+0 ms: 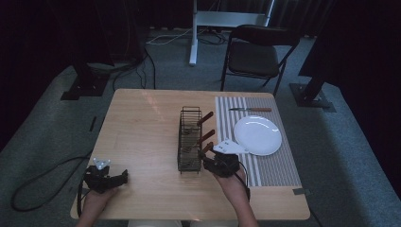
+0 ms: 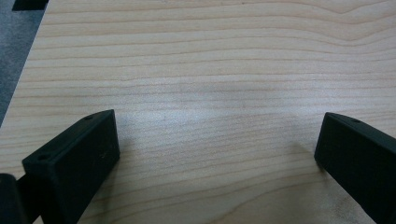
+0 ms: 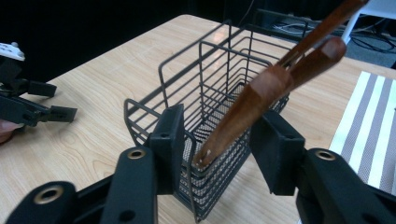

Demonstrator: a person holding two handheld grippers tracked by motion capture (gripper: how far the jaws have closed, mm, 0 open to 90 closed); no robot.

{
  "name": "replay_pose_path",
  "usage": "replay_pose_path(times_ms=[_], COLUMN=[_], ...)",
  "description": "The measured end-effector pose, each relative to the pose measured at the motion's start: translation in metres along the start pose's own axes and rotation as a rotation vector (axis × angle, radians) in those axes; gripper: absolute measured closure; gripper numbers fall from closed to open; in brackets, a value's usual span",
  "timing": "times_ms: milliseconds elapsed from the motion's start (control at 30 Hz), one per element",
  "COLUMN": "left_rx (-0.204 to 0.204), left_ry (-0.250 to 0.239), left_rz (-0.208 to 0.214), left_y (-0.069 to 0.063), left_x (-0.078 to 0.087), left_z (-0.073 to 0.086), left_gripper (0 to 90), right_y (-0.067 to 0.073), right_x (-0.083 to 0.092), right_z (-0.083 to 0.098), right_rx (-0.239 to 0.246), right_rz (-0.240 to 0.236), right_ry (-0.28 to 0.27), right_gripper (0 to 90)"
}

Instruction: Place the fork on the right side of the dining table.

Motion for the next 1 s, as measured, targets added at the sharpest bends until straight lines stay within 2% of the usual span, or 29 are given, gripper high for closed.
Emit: replay_pose_path(times_ms=[133, 367, 533, 633, 733, 1000], left_rx=[0.000, 0.000, 0.000, 0.000, 0.000, 0.000], left_ry=[0.000, 0.000, 0.000, 0.000, 0.000, 0.000], left_rz=[0.000, 0.000, 0.000, 0.000, 0.000, 0.000], left_y=[0.0000, 0.0000, 0.0000, 0.0000, 0.0000, 0.0000], left_x=[0.0000, 0.0000, 0.0000, 0.0000, 0.0000, 0.0000], left_z=[0.0000, 0.0000, 0.0000, 0.0000, 0.0000, 0.0000], left_gripper=[0.2, 0.3, 0.3, 0.3, 0.3, 0.3], right_y=[-0.0012, 0.0013, 0.0008, 0.0025, 0.0027, 0.0053], right_x=[-0.0011, -0.0057, -0.0052, -0.0050, -0.0039, -0.0039], right_z=[0.0032, 0.0045, 0.0054, 0.0044, 0.0018, -0.0031], right_rx=[-0.018, -0.016, -0.031, -0.046, -0.036, -0.001], right_rz=[0.002, 0.000, -0.025, -0.057, -0.059, -0.037], right_ry=[-0.002, 0.009, 0.009, 0.007, -0.006, 0.005], right_gripper=[61.4, 70.8, 72.5, 78.7, 80.7, 80.9])
Point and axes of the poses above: each handheld gripper's, and its own axes: x roughly backward along the jaws, z roughly out of its underside, y roughly to its left, the point moved 9 cm from there along -x, roughly forward along the jaws, and after that the axes turned 7 degrees about -z, right-handed, at the moved point
